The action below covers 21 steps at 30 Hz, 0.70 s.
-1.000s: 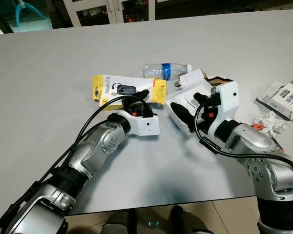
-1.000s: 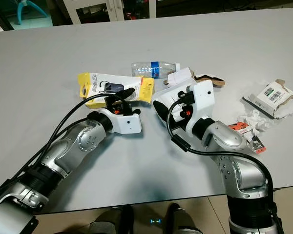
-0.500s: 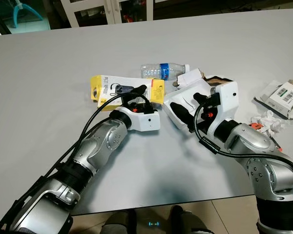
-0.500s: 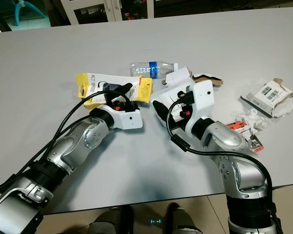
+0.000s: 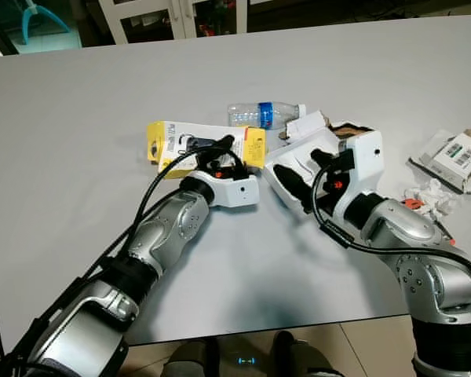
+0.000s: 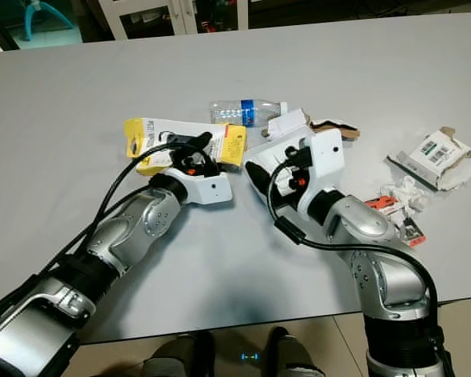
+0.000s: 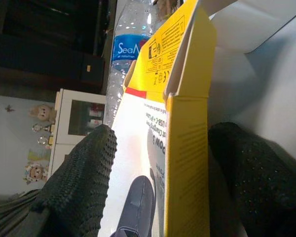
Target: Picking trash to rubbish bin
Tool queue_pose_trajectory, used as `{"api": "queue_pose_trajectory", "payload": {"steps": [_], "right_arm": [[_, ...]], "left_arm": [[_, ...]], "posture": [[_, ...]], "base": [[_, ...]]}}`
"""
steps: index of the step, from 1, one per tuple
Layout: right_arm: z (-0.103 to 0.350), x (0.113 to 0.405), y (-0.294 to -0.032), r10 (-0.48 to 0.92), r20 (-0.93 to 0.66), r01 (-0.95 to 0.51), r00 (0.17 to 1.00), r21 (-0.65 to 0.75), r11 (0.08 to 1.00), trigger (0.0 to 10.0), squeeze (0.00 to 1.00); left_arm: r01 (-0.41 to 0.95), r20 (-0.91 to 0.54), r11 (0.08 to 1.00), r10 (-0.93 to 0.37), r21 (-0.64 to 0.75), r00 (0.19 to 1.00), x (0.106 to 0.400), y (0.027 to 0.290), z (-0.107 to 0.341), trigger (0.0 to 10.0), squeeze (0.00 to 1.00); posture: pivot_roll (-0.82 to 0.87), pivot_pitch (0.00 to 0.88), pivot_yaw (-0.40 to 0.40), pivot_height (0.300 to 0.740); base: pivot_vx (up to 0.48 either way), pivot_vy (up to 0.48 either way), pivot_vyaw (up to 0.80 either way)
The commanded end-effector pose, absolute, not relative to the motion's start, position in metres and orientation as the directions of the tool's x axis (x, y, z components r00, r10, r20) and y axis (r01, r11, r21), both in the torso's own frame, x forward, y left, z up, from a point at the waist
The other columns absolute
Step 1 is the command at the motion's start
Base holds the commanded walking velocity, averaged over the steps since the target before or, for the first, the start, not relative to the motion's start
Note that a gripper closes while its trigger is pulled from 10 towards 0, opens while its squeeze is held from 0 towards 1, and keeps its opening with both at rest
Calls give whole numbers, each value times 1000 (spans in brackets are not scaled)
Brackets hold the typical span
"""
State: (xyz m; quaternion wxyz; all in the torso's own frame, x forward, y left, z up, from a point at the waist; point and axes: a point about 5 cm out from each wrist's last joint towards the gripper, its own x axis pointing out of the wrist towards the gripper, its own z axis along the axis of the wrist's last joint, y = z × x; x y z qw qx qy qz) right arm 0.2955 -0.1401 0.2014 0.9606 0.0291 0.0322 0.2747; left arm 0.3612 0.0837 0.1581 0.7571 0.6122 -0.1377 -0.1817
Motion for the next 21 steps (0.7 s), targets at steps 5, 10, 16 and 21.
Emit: {"api": "queue_pose_trajectory", "payload": {"steps": [5, 10, 16, 21], "right_arm": [[207, 292, -137, 542, -16, -540, 840, 63, 839, 10000, 0], [207, 292, -138, 541, -15, -539, 841, 64, 840, 10000, 0], [206, 292, -138, 542, -16, -540, 840, 64, 839, 10000, 0], [206, 293, -137, 542, -13, -540, 840, 64, 839, 10000, 0]], "left_arm": [[201, -133, 131, -406, 971, 904, 356, 94, 127, 0, 0], [202, -132, 133, -407, 970, 904, 356, 94, 127, 0, 0], [202, -129, 142, -407, 969, 904, 356, 93, 126, 0, 0], [203, -127, 148, -408, 968, 904, 355, 92, 125, 0, 0]], "posture": [[31, 241, 51, 740], [31, 240, 51, 740], [31, 239, 49, 740], [33, 235, 49, 740]], "base": [[0, 0, 0], [0, 0, 0], [0, 0, 0], [0, 0, 0]]}}
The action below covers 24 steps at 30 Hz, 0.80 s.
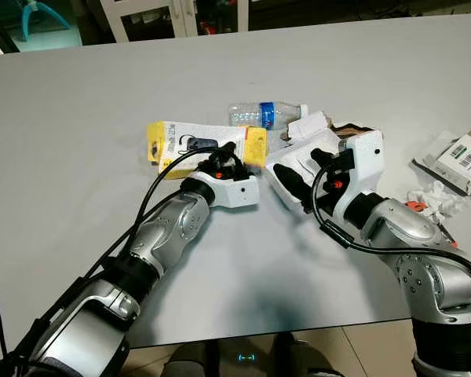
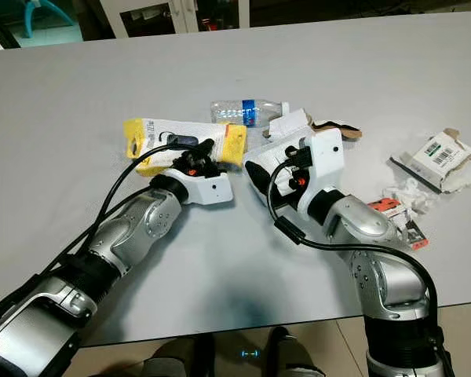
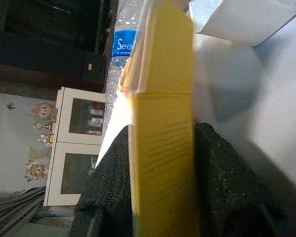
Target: Picking trash to rubbish bin
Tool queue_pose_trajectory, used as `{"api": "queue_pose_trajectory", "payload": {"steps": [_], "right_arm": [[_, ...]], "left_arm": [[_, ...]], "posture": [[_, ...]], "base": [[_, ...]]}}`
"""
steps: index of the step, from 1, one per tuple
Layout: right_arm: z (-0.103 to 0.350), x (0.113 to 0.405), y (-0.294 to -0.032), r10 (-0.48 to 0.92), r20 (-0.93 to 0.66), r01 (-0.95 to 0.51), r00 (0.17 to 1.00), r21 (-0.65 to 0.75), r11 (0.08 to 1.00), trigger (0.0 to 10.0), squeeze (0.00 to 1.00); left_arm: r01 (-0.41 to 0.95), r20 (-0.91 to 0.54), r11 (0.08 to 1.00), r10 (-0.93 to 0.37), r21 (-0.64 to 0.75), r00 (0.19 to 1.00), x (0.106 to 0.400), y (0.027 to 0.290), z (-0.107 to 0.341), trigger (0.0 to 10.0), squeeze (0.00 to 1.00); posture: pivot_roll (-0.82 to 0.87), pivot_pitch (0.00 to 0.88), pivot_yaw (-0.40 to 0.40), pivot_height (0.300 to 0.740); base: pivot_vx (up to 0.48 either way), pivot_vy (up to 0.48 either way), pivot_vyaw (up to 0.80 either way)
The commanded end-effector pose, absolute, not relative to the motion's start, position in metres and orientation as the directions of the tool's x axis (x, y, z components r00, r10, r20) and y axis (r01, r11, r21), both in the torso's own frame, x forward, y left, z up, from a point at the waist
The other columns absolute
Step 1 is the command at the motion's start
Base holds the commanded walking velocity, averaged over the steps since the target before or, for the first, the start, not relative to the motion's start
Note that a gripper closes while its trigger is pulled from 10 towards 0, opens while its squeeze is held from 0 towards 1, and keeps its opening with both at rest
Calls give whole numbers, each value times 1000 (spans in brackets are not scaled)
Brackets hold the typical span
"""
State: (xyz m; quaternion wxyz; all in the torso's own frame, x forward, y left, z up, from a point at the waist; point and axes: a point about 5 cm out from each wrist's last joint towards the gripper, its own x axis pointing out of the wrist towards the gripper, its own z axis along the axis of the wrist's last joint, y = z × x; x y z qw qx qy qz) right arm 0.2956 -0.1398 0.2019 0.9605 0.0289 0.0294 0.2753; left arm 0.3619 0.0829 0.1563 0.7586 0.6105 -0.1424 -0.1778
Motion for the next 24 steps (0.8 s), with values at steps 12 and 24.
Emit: {"api": "queue_pose_trajectory", "payload": {"steps": [12, 24], "right_arm": [[206, 294, -137, 539, -11, -538, 842, 65, 841, 10000, 0], [206, 295, -135, 539, -6, -537, 843, 72, 841, 10000, 0]], "left_arm": [[134, -61, 173, -373, 976, 926, 359, 98, 139, 0, 0], [-154, 237, 293, -273, 944, 933, 366, 112, 207, 10000, 0]], "posture": [[36, 232, 49, 740], [40, 230, 55, 740]], "base": [[0, 0, 0], [0, 0, 0]]}}
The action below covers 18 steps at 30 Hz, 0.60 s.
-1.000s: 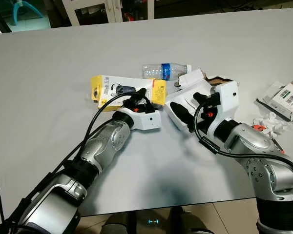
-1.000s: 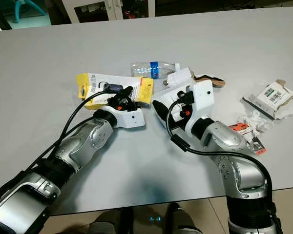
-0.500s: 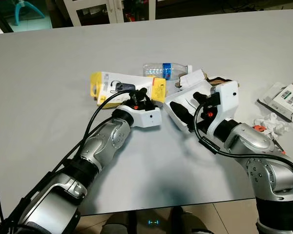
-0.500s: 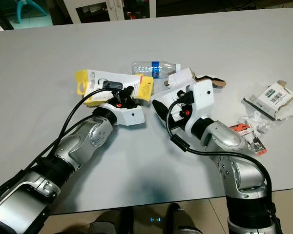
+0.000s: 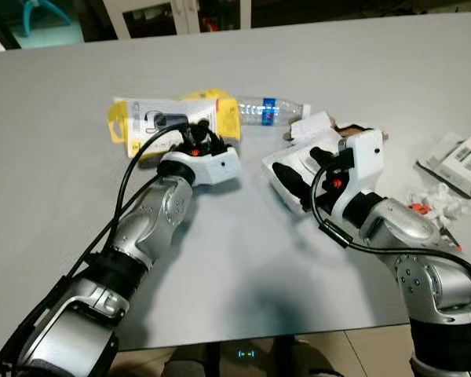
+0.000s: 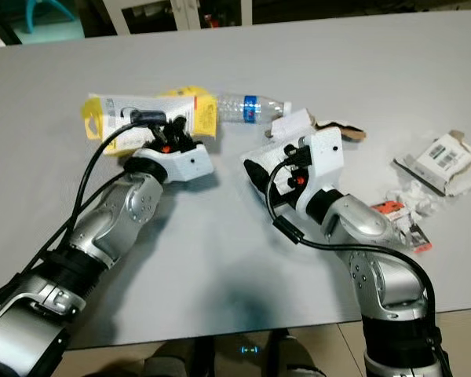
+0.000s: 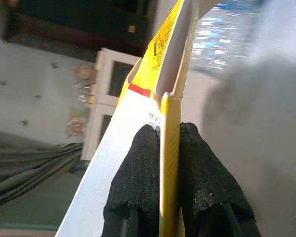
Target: Picking trash to rubbish bin
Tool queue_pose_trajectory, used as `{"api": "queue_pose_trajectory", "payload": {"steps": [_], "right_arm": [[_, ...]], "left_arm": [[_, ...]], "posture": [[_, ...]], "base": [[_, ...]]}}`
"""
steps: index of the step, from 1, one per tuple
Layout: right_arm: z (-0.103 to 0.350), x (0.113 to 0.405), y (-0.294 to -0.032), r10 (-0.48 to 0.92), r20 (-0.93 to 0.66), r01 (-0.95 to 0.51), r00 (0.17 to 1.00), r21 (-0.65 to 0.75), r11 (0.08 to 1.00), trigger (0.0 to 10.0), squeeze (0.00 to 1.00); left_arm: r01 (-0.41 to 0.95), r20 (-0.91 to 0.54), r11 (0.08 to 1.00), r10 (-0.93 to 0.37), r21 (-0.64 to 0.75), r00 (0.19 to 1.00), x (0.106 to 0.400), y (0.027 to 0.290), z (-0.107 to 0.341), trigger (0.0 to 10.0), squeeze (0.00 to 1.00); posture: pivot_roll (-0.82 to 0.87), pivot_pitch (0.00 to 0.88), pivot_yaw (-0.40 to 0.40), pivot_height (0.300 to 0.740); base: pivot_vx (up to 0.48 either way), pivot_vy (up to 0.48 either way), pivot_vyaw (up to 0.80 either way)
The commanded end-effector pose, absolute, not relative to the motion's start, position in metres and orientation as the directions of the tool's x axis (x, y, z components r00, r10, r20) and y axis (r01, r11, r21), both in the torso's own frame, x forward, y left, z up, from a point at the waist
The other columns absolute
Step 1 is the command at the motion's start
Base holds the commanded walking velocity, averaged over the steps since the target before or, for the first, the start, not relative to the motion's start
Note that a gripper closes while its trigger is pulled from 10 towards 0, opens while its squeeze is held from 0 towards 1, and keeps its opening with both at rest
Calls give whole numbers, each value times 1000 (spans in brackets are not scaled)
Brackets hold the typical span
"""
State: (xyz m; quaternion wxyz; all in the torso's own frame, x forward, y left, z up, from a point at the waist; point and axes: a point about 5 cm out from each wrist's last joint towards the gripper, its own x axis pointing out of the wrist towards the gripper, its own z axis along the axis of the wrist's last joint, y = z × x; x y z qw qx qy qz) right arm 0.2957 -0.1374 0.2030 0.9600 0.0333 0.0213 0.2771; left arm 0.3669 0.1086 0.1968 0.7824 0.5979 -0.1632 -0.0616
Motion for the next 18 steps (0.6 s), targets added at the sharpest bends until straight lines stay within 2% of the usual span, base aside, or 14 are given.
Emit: {"api": "queue_pose_trajectory", "payload": {"steps": [1, 2, 3, 4, 7, 10, 15, 18], "right_arm": [[206, 295, -135, 539, -6, -537, 843, 72, 841, 10000, 0], [206, 295, -135, 537, -5, -536, 843, 73, 841, 10000, 0], [206, 295, -135, 534, -3, -533, 845, 73, 843, 10000, 0], [206, 295, -135, 533, -1, -531, 846, 74, 844, 10000, 0], [206, 296, -136, 527, 4, -526, 850, 74, 847, 10000, 0], [209, 299, -137, 503, 31, -504, 864, 76, 860, 10000, 0], [215, 302, -140, 459, 79, -464, 885, 83, 882, 10000, 0], [219, 303, -142, 439, 104, -448, 893, 94, 889, 10000, 0]], "left_arm": [[-154, 237, 293, -273, 944, 933, 366, 112, 207, 10000, 0], [-199, 294, 338, -256, 920, 921, 365, 113, 216, 10000, 0], [-273, 392, 439, -208, 856, 896, 363, 116, 234, 10000, 0], [-297, 428, 486, -183, 822, 885, 362, 118, 239, 10000, 0], [-334, 480, 553, -140, 763, 866, 359, 122, 246, 10000, 0], [-314, 495, 691, -72, 651, 866, 356, 127, 246, 10000, 0], [-250, 464, 809, -32, 532, 885, 350, 127, 238, 10000, 0], [-218, 446, 836, -36, 503, 894, 348, 125, 233, 10000, 0]], "posture": [[40, 230, 55, 740], [41, 228, 54, 740], [41, 229, 54, 740], [44, 227, 54, 740], [45, 227, 55, 740], [43, 225, 56, 740], [43, 222, 60, 740], [42, 221, 61, 740]], "base": [[0, 0, 0], [0, 0, 0], [0, 0, 0], [0, 0, 0], [0, 0, 0], [0, 0, 0], [0, 0, 0], [0, 0, 0]]}}
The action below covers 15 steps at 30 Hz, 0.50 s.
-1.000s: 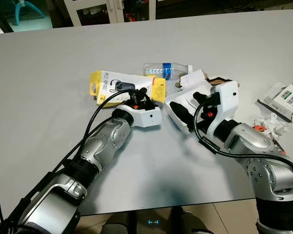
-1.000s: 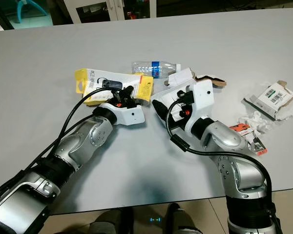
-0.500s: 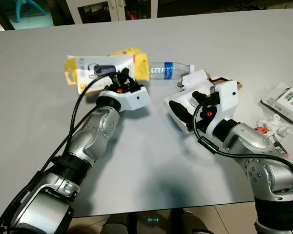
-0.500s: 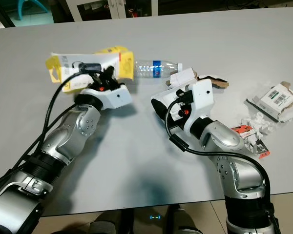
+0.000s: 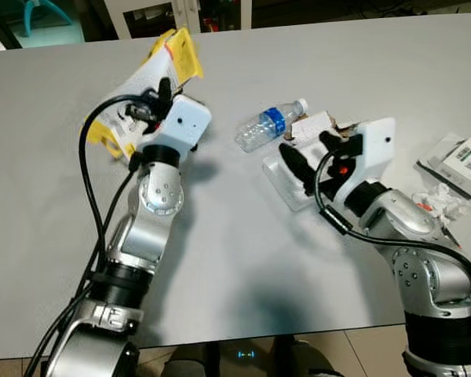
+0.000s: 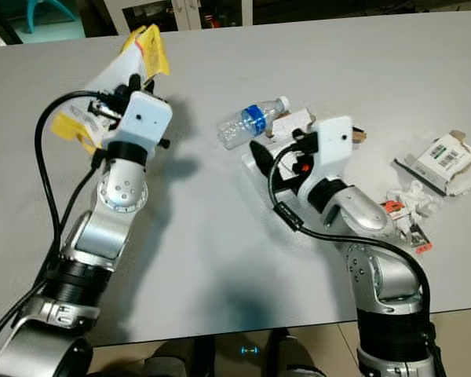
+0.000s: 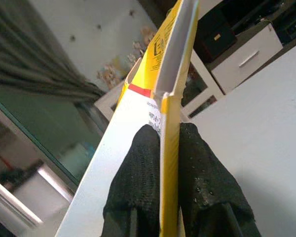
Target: Picking trash to rubbish bin
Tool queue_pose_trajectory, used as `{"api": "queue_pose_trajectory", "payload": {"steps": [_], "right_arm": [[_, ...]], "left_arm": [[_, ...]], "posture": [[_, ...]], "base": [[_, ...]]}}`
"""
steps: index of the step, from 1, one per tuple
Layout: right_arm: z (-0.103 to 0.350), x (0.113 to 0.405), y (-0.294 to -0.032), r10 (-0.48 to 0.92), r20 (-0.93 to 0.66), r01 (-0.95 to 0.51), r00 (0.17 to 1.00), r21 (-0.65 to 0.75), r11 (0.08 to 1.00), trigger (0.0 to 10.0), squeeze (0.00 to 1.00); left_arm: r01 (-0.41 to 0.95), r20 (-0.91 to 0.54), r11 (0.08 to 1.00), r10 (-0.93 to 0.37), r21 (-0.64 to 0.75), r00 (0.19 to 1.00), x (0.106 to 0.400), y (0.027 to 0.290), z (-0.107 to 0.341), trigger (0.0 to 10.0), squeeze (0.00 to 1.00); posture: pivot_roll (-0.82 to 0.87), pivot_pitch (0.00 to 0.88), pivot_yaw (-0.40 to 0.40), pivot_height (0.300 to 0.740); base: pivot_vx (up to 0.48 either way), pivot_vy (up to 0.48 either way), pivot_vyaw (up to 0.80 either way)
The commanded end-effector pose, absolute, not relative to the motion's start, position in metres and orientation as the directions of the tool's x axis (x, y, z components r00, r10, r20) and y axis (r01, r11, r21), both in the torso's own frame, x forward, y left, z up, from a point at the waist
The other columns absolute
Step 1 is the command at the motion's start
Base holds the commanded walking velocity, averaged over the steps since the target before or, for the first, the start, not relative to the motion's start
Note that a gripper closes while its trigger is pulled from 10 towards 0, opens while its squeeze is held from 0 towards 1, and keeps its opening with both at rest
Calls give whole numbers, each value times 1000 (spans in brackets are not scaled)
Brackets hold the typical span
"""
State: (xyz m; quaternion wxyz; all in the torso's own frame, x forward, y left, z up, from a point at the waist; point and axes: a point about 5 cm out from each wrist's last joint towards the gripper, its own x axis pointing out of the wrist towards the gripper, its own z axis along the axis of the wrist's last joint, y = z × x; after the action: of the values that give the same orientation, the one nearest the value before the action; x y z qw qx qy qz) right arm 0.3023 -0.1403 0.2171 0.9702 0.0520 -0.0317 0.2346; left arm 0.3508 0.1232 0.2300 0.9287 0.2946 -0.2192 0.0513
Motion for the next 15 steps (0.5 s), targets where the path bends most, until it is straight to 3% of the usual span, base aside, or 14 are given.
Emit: {"api": "queue_pose_trajectory", "payload": {"steps": [1, 7, 15], "right_arm": [[221, 304, -142, 425, 118, -437, 897, 99, 894, 10000, 0], [227, 310, -147, 339, 172, -358, 925, 96, 929, 10000, 0], [237, 318, -153, 243, 235, -269, 941, 85, 960, 10000, 0]], "left_arm": [[-202, 437, 848, -38, 489, 899, 346, 124, 230, 10000, 0], [-133, 399, 913, -35, 385, 916, 338, 121, 219, 10000, 0], [-92, 432, 935, -70, 342, 899, 331, 124, 221, 10000, 0]], "posture": [[41, 218, 61, 740], [44, 206, 68, 740], [40, 171, 83, 740]], "base": [[0, 0, 0], [0, 0, 0], [0, 0, 0]]}}
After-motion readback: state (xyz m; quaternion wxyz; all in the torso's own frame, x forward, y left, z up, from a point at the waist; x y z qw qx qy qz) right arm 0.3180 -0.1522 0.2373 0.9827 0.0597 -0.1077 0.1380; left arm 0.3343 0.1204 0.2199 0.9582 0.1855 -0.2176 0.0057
